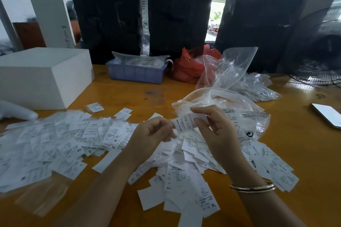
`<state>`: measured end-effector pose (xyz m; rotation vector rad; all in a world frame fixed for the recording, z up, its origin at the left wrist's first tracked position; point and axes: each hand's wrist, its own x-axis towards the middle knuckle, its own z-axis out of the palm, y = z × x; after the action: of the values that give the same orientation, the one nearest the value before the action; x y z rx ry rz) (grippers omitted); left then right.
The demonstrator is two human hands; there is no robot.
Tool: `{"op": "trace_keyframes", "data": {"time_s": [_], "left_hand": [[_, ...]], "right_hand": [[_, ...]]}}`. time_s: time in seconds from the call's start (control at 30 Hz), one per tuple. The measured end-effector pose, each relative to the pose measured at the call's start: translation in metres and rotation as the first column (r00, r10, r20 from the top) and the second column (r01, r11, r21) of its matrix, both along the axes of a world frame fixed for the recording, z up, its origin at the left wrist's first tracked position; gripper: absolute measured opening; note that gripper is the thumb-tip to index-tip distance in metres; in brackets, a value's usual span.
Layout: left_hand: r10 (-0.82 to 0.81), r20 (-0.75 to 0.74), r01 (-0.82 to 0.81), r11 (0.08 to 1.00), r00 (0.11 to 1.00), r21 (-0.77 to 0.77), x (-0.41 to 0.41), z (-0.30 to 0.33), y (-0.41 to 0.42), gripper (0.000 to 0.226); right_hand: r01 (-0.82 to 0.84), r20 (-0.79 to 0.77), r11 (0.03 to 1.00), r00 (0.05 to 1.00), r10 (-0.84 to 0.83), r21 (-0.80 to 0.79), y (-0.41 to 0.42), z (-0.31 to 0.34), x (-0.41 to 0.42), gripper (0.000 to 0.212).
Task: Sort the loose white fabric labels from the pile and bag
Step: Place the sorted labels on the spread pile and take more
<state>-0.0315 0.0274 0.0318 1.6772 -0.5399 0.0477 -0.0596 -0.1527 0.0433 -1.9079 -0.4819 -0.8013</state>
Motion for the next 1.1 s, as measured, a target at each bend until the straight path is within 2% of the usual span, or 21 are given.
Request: {"op": "trace_keyframes", "data": {"time_s": [0.13, 0.23, 0.37, 0.43, 0.57, 0.77, 1.1], "left_hand": [[0.003, -0.028, -0.003, 1.000, 1.000, -0.006, 0.002, -0.001, 0.001, 0.012], [0.026, -0.043, -0.027, 1.000, 0.999, -0.015, 0.004, -0.002, 0.002, 0.024], [0.031, -0.088, -0.032, 0.999, 0.996, -0.008, 0.006, -0.003, 0.000, 0.012], [0.036, -0.104, -0.037, 0.999, 0.994, -0.007, 0.007, -0.004, 0.000, 0.003], [0.037, -0.145, -0.046, 0.997, 0.989, -0.055, 0.007, -0.003, 0.003, 0.009], [0.021, -0.116, -0.030, 0.997, 0.993, -0.072, 0.005, -0.002, 0.003, 0.021], [-0.011, -0.023, 0.010, 0.999, 1.000, -0.039, 0.005, -0.007, -0.001, 0.020]], "right_hand": [[-0.025, -0.030, 0.997, 0.999, 0.023, -0.073, 0.003, -0.001, -0.001, 0.038], [-0.077, -0.122, 0.997, 0.989, 0.079, 0.026, 0.002, -0.002, -0.001, 0.044], [-0.142, -0.254, 0.980, 0.952, 0.173, 0.137, 0.006, -0.007, -0.001, 0.046], [-0.158, -0.271, 0.976, 0.943, 0.195, 0.153, 0.006, -0.008, 0.000, 0.045], [-0.163, -0.273, 0.959, 0.935, 0.225, 0.232, -0.002, -0.005, 0.001, 0.043], [-0.218, -0.278, 0.960, 0.925, 0.260, 0.174, -0.003, -0.004, 0.001, 0.044], [-0.210, -0.330, 0.965, 0.910, 0.252, 0.160, 0.013, -0.015, 0.000, 0.046]]}}
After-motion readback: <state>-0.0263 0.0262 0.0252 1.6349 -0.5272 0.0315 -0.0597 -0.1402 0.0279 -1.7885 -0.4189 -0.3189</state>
